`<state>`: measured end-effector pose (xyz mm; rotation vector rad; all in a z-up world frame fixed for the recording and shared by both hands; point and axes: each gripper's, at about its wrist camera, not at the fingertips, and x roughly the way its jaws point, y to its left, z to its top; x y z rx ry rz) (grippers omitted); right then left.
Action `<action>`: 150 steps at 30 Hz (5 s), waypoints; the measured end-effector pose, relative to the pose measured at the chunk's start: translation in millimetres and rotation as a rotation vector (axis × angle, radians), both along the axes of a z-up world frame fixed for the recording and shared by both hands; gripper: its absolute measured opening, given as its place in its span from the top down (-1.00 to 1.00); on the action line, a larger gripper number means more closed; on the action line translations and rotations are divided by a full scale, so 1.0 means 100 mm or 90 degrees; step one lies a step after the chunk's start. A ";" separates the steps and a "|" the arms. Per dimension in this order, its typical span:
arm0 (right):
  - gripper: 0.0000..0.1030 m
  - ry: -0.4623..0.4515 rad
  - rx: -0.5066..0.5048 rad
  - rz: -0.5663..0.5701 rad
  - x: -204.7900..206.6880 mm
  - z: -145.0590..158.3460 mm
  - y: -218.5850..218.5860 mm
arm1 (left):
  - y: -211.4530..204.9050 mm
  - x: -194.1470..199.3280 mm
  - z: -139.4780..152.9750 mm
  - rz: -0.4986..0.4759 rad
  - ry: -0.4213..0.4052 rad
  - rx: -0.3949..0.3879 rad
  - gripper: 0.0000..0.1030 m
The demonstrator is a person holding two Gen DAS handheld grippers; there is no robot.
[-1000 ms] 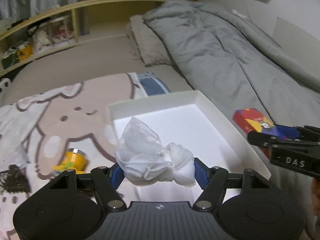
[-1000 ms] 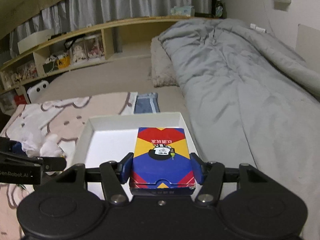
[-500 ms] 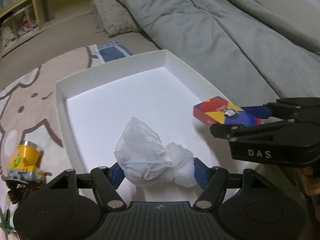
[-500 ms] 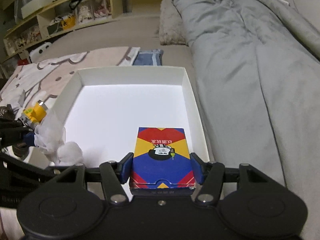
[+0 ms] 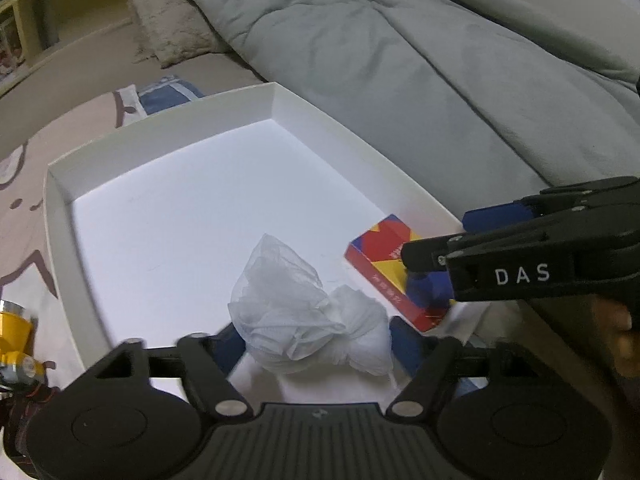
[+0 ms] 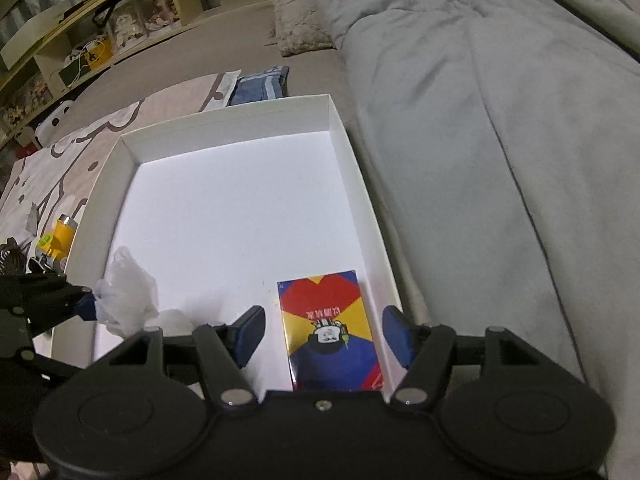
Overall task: Organize objects
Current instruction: 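Open left gripper over the tray while right gripper releases the card box inside it, then withdraw both tools from the tray back toward the remaining items, then grasp the white knitted ball with left gripper while right gripper grasps the yellow headlamp, then carry the knitted ball with left tool while right tool carries the headlamp to the tray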
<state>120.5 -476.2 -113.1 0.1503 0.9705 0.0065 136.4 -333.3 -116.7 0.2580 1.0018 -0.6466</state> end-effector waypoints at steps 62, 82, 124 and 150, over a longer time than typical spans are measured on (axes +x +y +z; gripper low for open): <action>-1.00 -0.149 -0.071 -0.087 -1.31 1.03 0.61 | 1.39 -0.78 1.01 0.147 -0.116 -0.068 -1.00; -1.00 -0.168 -0.065 -0.048 -0.95 0.93 1.14 | 2.50 -0.65 1.02 0.274 -0.157 -0.047 -1.00; -1.00 -0.100 0.058 0.033 0.49 0.33 2.86 | 4.28 -0.74 0.84 0.334 -0.176 0.016 -1.00; -0.05 0.189 0.055 -0.124 1.64 -0.38 3.28 | 4.39 -0.60 0.01 0.157 -0.014 0.158 -0.27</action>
